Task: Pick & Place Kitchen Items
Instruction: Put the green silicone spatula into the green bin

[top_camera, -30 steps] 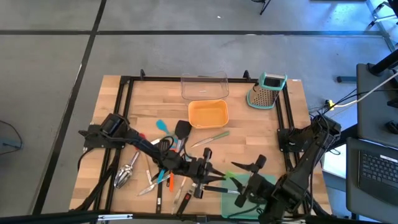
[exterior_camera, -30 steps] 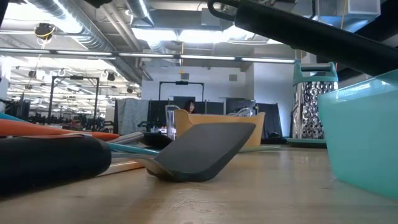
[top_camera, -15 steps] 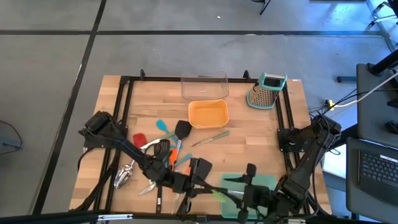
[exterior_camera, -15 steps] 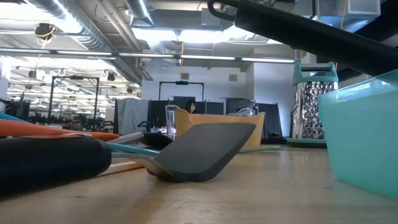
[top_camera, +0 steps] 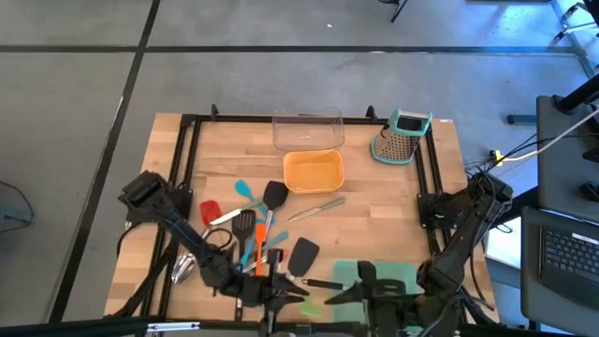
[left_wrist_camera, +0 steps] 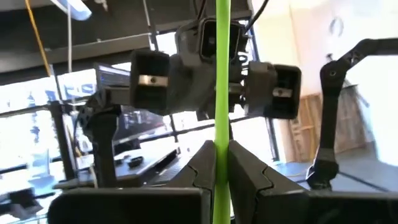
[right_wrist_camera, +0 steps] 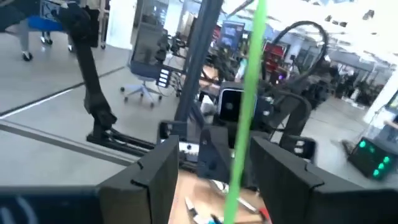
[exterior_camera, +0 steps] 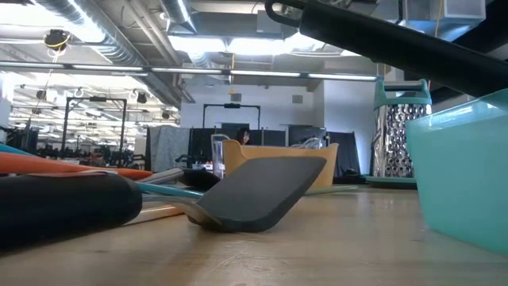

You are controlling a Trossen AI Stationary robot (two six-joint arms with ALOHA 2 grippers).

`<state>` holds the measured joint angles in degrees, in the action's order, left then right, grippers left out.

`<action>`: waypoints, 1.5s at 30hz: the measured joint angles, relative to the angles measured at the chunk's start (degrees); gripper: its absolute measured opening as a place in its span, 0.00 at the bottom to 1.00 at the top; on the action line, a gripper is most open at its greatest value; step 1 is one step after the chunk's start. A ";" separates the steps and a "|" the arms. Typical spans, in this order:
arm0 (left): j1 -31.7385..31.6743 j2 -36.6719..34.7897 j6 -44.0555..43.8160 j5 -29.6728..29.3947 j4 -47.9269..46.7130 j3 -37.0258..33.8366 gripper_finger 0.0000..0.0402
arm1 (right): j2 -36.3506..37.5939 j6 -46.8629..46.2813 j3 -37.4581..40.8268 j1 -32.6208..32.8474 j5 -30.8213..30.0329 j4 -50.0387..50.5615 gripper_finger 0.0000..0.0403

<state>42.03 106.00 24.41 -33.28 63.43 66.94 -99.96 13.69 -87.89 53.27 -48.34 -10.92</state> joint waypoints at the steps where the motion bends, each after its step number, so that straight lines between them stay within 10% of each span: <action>1: 0.47 0.00 0.52 -0.54 0.67 0.00 0.04 | 0.00 0.47 0.00 -0.53 0.11 0.14 0.49; 9: 0.95 0.35 0.10 -4.34 0.83 0.00 0.04 | 0.00 -2.07 5.71 -8.58 14.63 -8.44 0.49; 19: 0.62 0.35 0.25 -6.22 0.23 0.00 0.04 | 0.00 -2.18 7.42 -11.93 19.03 -13.37 0.48; 26: 0.62 0.35 1.34 -7.87 0.25 0.00 0.04 | 0.00 -3.83 7.44 -11.35 18.97 -13.05 0.09; 40: 2.25 -0.77 8.12 -25.25 -2.55 -0.07 0.30 | 0.00 -4.41 7.51 -5.85 -3.72 -7.90 0.03; 45: 4.65 -3.95 11.82 -41.62 -5.11 -0.07 0.47 | 0.00 -8.14 6.44 -3.90 -12.44 0.04 0.03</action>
<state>46.68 102.05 36.23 -74.90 58.32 66.87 -99.96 5.55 -81.45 49.37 -60.77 -10.88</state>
